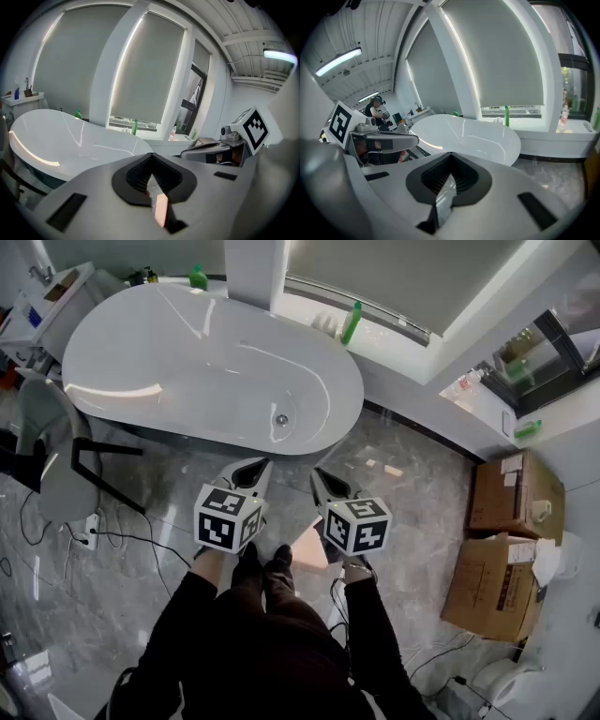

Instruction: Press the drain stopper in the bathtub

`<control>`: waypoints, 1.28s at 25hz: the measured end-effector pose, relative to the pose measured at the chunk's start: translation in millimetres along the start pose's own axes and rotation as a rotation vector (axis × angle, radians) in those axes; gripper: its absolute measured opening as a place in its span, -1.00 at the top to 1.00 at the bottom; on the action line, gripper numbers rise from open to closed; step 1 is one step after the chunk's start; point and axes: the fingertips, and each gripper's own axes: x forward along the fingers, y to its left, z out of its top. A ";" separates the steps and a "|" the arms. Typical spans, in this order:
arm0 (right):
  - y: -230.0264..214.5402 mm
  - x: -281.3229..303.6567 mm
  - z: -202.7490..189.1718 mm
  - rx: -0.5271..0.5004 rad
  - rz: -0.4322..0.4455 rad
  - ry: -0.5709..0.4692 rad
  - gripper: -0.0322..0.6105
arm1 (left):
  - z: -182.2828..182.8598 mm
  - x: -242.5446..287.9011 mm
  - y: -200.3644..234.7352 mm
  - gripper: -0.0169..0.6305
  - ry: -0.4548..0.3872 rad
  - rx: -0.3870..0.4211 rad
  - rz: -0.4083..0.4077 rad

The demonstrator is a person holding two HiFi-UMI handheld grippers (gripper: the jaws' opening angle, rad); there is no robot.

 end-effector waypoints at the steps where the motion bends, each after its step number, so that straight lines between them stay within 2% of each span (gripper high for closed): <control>1: -1.0 -0.3 1.1 -0.002 -0.001 0.000 0.90 | 0.3 1.4 -1.6 0.92 0.001 0.001 -0.003; 11: -8.0 -2.6 4.8 0.003 -0.007 -0.002 0.89 | -2.2 9.2 -5.1 0.92 0.010 0.000 -0.010; 15: -11.5 -4.7 8.2 0.033 0.032 -0.024 0.90 | -0.1 12.0 -0.5 0.92 0.009 0.005 0.005; 20: -27.4 -11.1 13.7 0.015 0.023 -0.022 0.90 | 14.4 17.6 5.3 0.92 -0.022 -0.001 0.027; 32: -65.3 -36.1 47.0 0.000 0.003 -0.100 0.89 | 60.8 24.8 5.8 0.92 -0.108 0.065 0.096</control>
